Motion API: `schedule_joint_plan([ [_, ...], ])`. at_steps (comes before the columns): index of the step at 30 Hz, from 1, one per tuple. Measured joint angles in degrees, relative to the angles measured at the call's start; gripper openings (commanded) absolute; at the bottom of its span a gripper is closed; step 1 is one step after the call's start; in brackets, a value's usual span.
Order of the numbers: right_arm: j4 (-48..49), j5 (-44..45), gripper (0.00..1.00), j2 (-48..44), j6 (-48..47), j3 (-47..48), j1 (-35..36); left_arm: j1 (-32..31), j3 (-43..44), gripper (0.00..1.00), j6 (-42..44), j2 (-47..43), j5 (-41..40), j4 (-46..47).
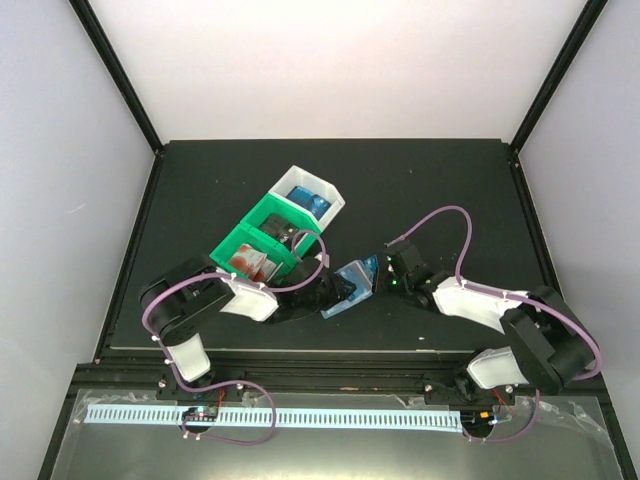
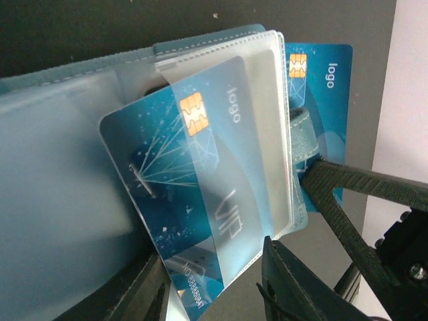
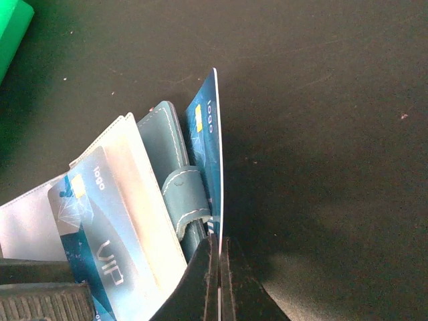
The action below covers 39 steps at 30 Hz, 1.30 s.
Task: Put the credit cards into the card holder
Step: Insert the credit card into the card holder.
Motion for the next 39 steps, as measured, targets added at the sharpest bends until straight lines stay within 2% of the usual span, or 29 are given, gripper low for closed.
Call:
schedule_joint_plan([
  [6,-0.3,-0.1,0.01,-0.3,0.0,0.0,0.1,0.0,-0.5,0.42,3.1,-1.7,1.9,-2.4],
  [9,-0.9,-0.1,0.01,-0.6,0.0,0.0,0.1,0.0,-0.5,0.51,4.4,-3.7,1.8,-6.1],
  [19,-3.0,0.2,0.01,-0.7,-1.5,0.9,0.5,0.0,0.3,0.54,7.6,-9.9,-2.3,-19.5],
  [23,-5.8,2.6,0.01,-0.3,-2.1,3.0,2.8,-0.1,1.6,0.74,8.6,-10.3,-3.3,-22.8],
  [25,-7.7,4.5,0.01,0.1,-2.2,4.2,4.6,-0.1,2.2,0.8,9.5,-11.1,-4.1,-24.7],
  [29,-12.5,9.2,0.01,1.2,-1.4,7.2,8.5,-0.4,3.2,0.79,11.3,-12.2,-6.0,-28.8],
  [34,-17.7,14.1,0.01,1.3,1.8,8.9,11.9,-0.4,4.0,0.71,13.8,-11.8,-6.3,-30.5],
  [39,-20.4,14.8,0.01,-1.4,6.0,8.3,13.8,-0.4,5.7,0.66,16.5,-10.1,-5.9,-31.7],
])
